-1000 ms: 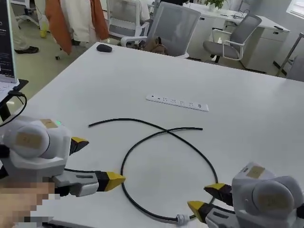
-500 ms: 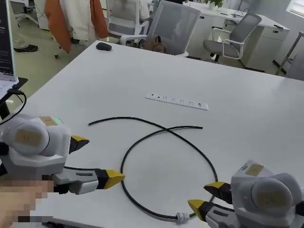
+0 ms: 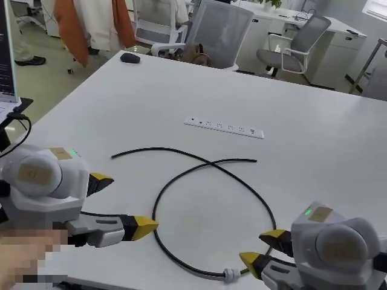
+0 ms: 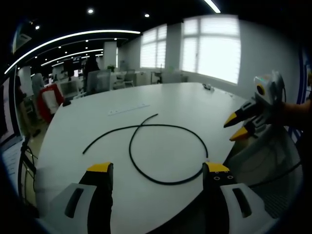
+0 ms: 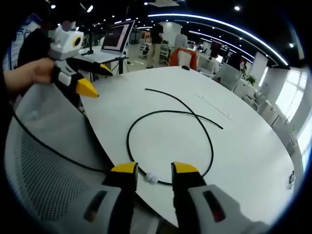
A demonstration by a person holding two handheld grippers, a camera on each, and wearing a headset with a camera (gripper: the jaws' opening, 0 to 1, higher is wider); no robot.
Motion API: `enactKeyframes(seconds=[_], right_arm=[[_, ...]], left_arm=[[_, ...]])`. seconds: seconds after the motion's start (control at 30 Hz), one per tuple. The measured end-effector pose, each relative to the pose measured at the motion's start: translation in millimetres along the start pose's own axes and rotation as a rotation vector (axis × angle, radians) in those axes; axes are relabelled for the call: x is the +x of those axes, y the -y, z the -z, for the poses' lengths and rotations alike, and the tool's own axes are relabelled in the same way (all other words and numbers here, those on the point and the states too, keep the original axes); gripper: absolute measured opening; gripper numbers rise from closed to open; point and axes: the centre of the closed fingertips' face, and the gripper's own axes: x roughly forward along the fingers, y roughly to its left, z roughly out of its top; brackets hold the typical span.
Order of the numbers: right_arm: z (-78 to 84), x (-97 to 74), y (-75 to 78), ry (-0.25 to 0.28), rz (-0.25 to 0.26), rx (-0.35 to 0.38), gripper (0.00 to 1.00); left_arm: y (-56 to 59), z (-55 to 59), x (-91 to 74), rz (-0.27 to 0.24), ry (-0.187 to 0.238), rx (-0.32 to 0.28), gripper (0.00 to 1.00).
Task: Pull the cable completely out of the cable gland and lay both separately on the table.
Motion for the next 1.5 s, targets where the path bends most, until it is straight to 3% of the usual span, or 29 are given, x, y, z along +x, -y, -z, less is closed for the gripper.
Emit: enactKeyframes(seconds=[0.6, 0.63, 0.67, 0.73, 0.77, 0.83, 0.97, 1.17, 1.23, 1.27, 1.37, 1.5], right_arm=[[-0.9, -0.8, 3.4, 0.001, 0.017, -0.016, 0.27], [-1.2, -1.3, 5.8, 0.002, 0.028, -0.03, 0.27], [1.1, -3.6, 15.9, -0.018, 0.074, -0.081, 0.27], [3.8, -2.0, 14.6, -0.03, 0.059, -0.035, 0.28], [1.3, -0.6, 7.9, -0.011, 0.014, 0.0, 0.29], [-0.3, -1.7, 6.6, 0.0, -0.013, 0.025, 0.29], [-0.4, -3.9, 5.1, 0.01, -0.039, 0.084, 0.29], [-0.7, -8.8, 1.9, -0.003, -0.047, 0.055, 0.29], [7.8, -12.7, 11.1, -0.046, -0.001, -0.034, 0.28], [16.9, -13.8, 15.8, -0.08, 0.017, -0.032, 0.28], [27.8, -15.6, 19.6, -0.076, 0.019, 0.052, 0.28], [36.7, -17.9, 19.0, -0.09, 0.031, 0.057, 0.28]], left_arm=[[5.8, 4.1, 3.1, 0.024, -0.028, 0.015, 0.75], [6.8, 3.7, 3.5, 0.027, -0.028, 0.017, 0.75], [8.1, 2.5, 3.9, 0.03, -0.029, 0.02, 0.75], [8.8, -0.8, 4.3, 0.031, -0.024, 0.029, 0.75], [9.6, -1.6, 4.7, 0.033, -0.025, 0.034, 0.75], [12.5, -1.3, 5.3, 0.042, -0.038, 0.052, 0.75], [20.2, -6.5, 6.8, 0.072, -0.043, 0.075, 0.74], [35.3, -19.3, 20.1, 0.148, -0.065, 0.172, 0.73], [40.8, -18.1, 26.1, 0.183, -0.087, 0.187, 0.73], [44.5, -17.5, 30.7, 0.202, -0.099, 0.21, 0.73], [52.9, -13.5, 43.2, 0.241, -0.132, 0.243, 0.72], [65.6, -6.6, 60.4, 0.289, -0.167, 0.26, 0.72]])
